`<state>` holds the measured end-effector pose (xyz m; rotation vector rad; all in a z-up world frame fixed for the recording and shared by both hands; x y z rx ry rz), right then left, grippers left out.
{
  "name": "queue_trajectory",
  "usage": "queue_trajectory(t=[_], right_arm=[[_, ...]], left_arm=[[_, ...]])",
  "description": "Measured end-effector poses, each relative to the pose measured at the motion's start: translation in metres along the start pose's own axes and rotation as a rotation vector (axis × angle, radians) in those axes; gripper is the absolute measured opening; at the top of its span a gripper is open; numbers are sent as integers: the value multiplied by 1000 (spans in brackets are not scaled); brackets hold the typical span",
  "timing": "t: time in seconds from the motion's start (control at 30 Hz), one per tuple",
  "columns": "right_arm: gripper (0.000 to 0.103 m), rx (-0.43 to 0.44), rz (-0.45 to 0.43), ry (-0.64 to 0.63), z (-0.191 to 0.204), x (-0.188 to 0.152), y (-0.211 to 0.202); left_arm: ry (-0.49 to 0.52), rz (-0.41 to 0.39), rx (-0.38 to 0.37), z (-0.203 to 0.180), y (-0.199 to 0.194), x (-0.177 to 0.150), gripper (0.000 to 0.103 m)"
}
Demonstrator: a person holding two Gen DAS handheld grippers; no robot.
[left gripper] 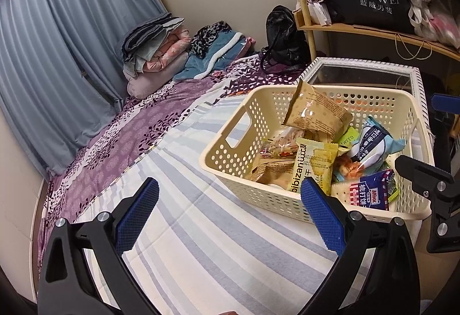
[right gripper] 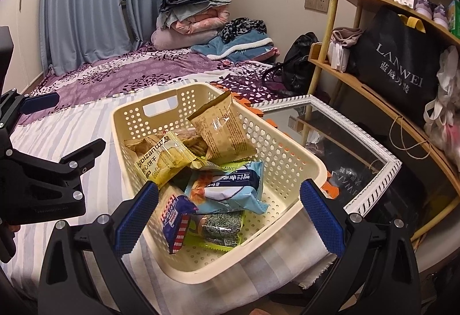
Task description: Organize snacks
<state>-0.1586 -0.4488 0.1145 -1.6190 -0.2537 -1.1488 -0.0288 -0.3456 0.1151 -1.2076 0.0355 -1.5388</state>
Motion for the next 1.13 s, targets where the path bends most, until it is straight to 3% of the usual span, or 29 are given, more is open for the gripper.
queue_trajectory(t=[0.83,1.13], right_arm=[[98,-11,-6,-33,7,-3,1],[98,14,-18,-70,28,0,-5]], left_arm=[[-10,-10,-25,0,1,-3,100],[-78,17,-11,21,-2,-19,100]])
Point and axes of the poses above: each gripper's, at about its wrist camera, not at the fingertips, and y roughly the way its jaws point, z to its left, x to its top, the point moved 6 cm from there along y, roughly the way its jaws point, and after that the axes turned 10 degrees about y, right-handed, at the moved point
